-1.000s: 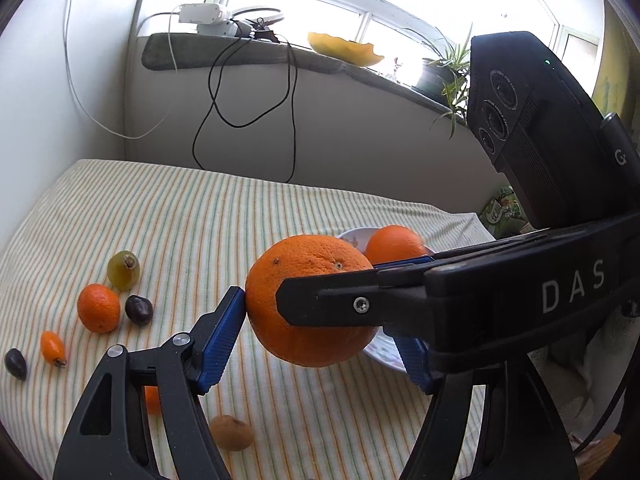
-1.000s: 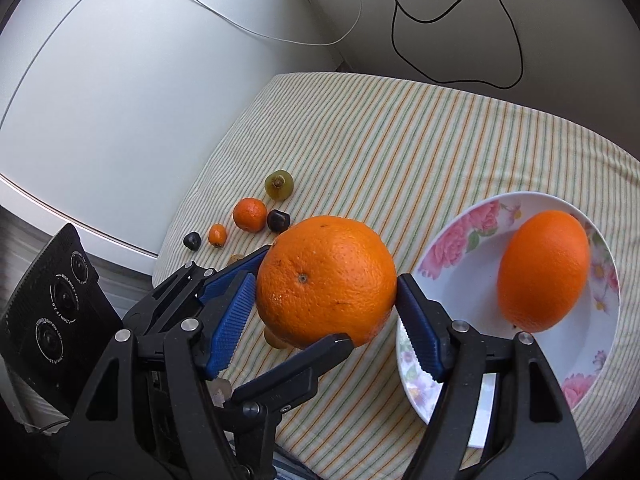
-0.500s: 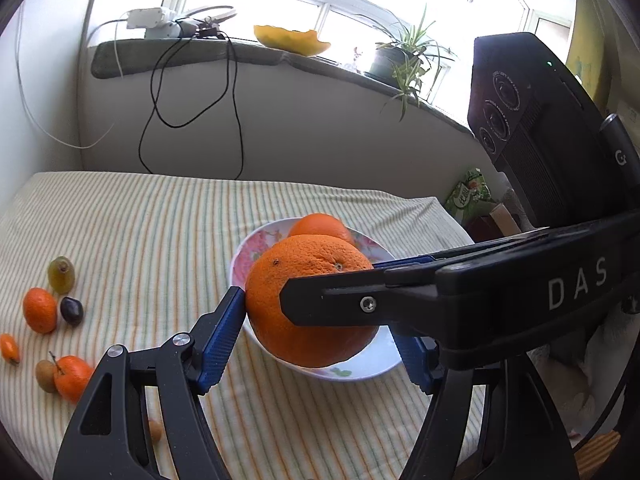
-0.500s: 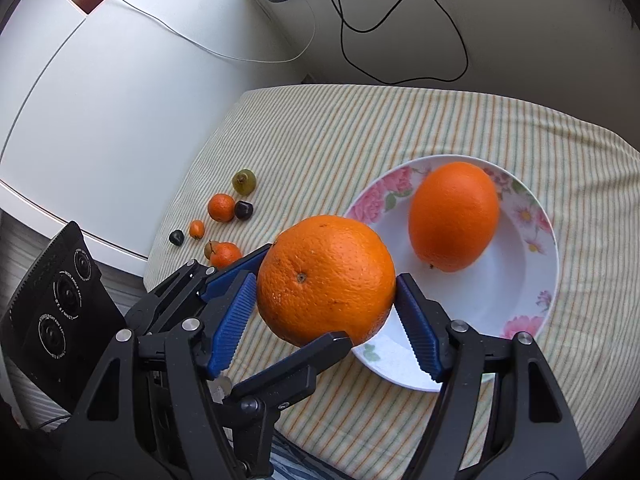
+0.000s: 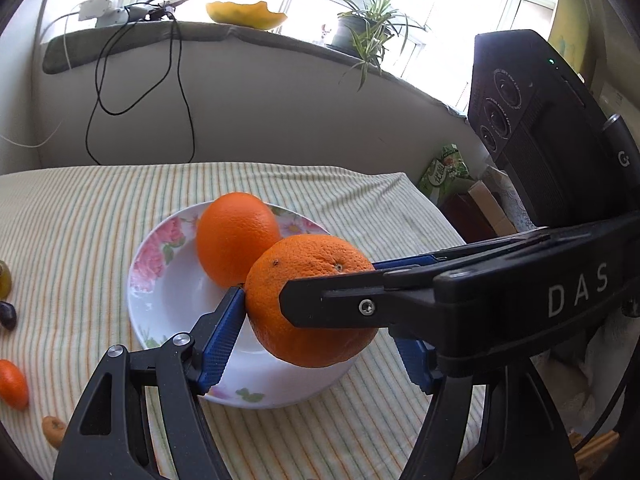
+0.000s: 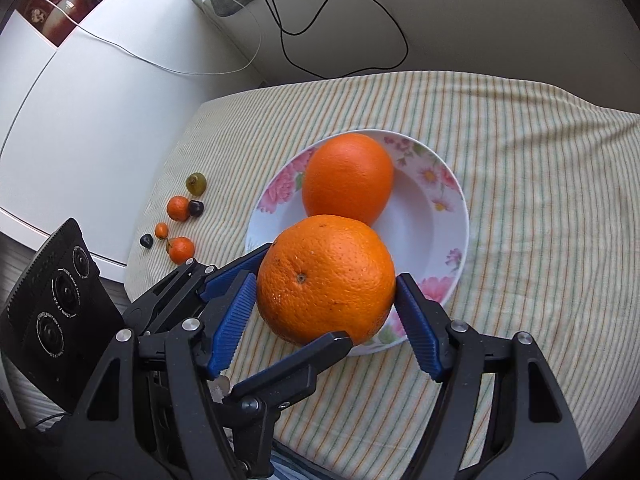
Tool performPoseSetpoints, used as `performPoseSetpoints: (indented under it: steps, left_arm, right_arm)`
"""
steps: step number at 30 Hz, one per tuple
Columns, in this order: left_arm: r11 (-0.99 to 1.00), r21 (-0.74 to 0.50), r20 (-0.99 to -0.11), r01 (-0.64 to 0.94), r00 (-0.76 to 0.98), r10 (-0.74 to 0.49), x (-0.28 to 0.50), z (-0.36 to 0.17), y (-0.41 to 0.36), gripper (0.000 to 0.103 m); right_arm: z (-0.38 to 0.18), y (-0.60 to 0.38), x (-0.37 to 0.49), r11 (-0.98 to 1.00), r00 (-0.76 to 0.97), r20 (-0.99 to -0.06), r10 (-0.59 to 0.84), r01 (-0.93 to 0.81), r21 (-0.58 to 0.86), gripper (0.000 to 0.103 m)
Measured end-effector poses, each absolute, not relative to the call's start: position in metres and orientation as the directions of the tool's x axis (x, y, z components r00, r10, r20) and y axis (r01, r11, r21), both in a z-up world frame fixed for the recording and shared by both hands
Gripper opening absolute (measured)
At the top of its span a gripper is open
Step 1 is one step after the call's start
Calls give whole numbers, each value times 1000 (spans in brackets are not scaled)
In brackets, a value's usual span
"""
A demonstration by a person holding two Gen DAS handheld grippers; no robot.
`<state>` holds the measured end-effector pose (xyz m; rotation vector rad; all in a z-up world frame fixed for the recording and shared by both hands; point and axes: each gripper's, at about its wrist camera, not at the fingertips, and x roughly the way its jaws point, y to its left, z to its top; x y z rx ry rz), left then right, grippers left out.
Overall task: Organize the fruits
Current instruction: 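Lift the second orange and carry it onto the plate beside the first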
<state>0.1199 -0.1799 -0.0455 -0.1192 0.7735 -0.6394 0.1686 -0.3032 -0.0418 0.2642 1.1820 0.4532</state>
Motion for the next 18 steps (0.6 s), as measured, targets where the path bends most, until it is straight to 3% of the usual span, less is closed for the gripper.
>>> performPoseSetpoints:
  steps: [18]
  left_arm:
    - [793,-339,-628,507,505,-592,142,-55,-206,71]
  right_arm:
    - [-49,-324,178,905,315,-849,424,-179,386,74]
